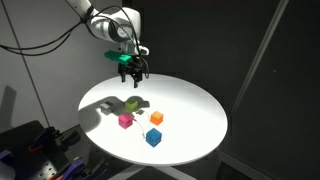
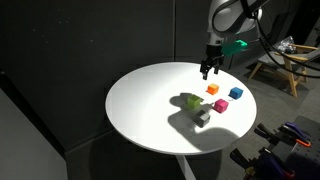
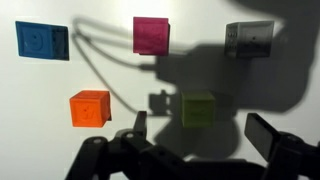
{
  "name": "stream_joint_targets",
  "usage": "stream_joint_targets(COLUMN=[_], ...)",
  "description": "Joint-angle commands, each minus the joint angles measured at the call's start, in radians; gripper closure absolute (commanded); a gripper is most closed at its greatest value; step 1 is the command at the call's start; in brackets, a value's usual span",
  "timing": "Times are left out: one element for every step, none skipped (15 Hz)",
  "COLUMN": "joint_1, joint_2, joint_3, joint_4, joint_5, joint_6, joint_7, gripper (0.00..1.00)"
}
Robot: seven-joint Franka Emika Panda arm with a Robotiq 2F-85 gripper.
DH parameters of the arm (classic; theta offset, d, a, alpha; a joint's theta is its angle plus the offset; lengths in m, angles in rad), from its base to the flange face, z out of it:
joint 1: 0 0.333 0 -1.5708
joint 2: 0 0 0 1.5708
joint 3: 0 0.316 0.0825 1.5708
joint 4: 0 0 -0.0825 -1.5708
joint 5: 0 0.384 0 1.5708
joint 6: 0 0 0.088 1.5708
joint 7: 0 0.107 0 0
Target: Pick up the lime green block and put it on the pink block
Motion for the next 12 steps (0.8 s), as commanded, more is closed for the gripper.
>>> stream_joint_targets(joint_1=[-0.006,-0.006,-0.006,-0.006,-0.006,-0.006,-0.006,-0.006,-0.006,-0.006,-0.005,-0.004], joint_2=[0.083,0.104,0.127,0.146,0.167,0.187,0.208,0.227,0.246,0.265,0.282,0.298], joint_3=[0.001,0.003,0.006,0.007,0.010,0.012,0.016,0.020,0.024,0.028,0.031,0.033], joint_4=[0.056,0.065,0.075,0.083,0.092,0.102,0.111,0.121,0.133,0.142,0.151,0.161], joint_5=[0.002,0.009,0.017,0.021,0.025,0.032,0.039,0.049,0.058,0.065,0.072,0.075], joint_6=[0.051,0.063,0.077,0.089,0.102,0.110,0.121,0.128,0.133,0.140,0.150,0.154], joint_7=[0.005,0.005,0.004,0.005,0.005,0.005,0.005,0.005,0.005,0.006,0.008,0.009], gripper=[0.00,0.00,0.00,0.00,0.00,0.00,0.00,0.00,0.00,0.00,0.00,0.00])
